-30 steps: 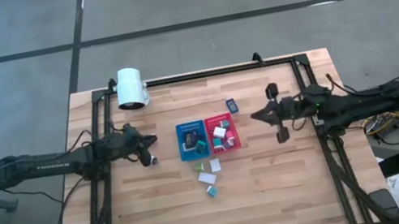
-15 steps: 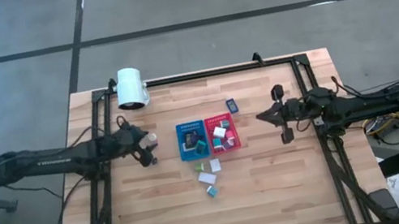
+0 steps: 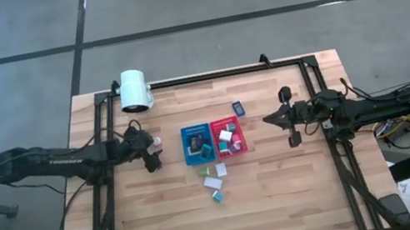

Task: Pick & Place Office items
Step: Put the pink charger adapter into the red bin

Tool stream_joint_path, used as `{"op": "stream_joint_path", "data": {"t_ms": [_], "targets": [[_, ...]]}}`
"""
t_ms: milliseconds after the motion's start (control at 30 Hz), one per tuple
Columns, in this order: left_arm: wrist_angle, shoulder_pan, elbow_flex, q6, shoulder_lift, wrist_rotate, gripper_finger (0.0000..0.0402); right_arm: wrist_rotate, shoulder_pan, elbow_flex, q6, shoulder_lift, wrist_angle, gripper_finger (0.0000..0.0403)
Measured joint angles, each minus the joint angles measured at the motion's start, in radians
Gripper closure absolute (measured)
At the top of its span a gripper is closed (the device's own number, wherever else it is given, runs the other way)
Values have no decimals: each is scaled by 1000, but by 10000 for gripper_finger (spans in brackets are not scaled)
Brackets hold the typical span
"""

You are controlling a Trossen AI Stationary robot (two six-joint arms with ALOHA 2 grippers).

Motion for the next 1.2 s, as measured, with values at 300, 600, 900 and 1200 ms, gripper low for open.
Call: {"op": "stream_joint_path", "data": {"t_ms": [300,600,900,1200], "targets": [[79,32,0,34,72,-27,110,0,0,0,-10,0,-1,394],[94,35,0,94,82,-28,261,0,0,0,-17,0,-1,394],[167,35,0,112,78,-42,277,0,0,0,-17,0,-2,394],[339,31,0,167,-39,123,277,0,0,-2,-9,1,-35,394]]}}
